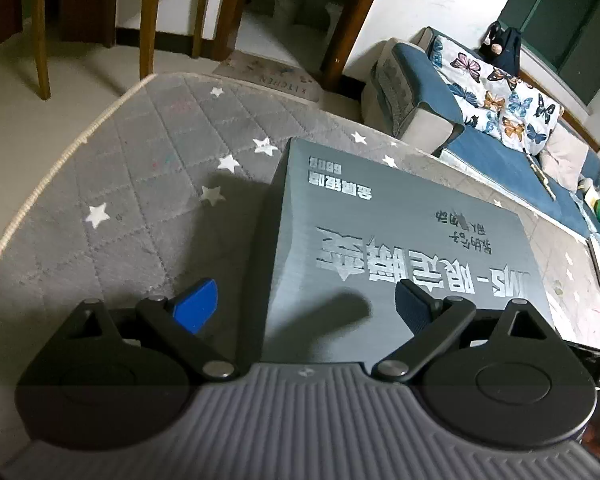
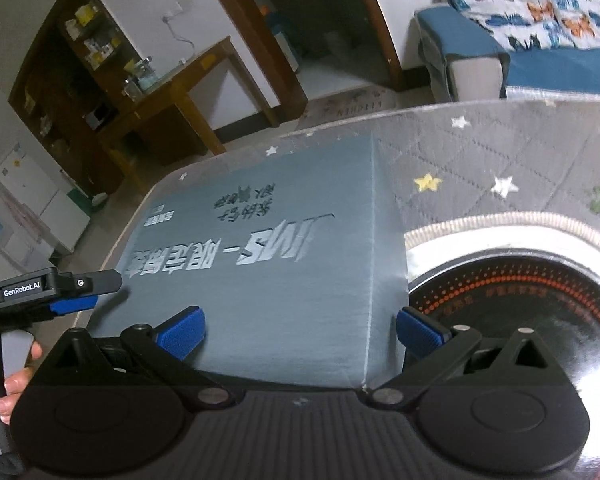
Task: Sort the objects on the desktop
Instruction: 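Move both grippers to opposite edges of the grey JMS lid, then grasp the grey lid edges with both grippers and lift it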
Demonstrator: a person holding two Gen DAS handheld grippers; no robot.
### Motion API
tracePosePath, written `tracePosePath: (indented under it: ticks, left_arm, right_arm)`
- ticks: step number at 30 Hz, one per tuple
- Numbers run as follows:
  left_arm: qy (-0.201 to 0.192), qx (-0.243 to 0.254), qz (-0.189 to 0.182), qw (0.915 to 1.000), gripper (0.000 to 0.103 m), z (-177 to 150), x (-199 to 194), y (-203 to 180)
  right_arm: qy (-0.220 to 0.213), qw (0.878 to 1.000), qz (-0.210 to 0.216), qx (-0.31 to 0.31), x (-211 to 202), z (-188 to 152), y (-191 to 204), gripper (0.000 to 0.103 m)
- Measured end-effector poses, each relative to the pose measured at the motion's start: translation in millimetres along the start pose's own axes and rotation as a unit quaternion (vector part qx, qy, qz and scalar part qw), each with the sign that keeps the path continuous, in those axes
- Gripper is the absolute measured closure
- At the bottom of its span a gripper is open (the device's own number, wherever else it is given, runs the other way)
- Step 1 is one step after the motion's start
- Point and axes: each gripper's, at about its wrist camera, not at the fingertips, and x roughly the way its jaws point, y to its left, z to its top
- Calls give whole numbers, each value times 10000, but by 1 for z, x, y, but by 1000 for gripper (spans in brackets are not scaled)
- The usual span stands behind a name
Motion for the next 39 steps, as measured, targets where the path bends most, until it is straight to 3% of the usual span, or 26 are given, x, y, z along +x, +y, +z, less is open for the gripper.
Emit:
tracePosePath:
  ticks: [11, 19, 39]
  left_arm:
    - [261, -227, -337, 9988, 8, -4, 22, 4]
    - [177, -101, -259, 9995, 8, -4, 19, -3]
    - [-388, 118, -468, 9981, 8, 12, -37, -26]
  right_arm:
    - [145, 9997, 118, 166, 23, 2, -14, 0]
    - [92, 9998, 147, 138, 21, 3, -11, 0]
    - [-348, 9990, 257, -81, -26, 22, 0, 0]
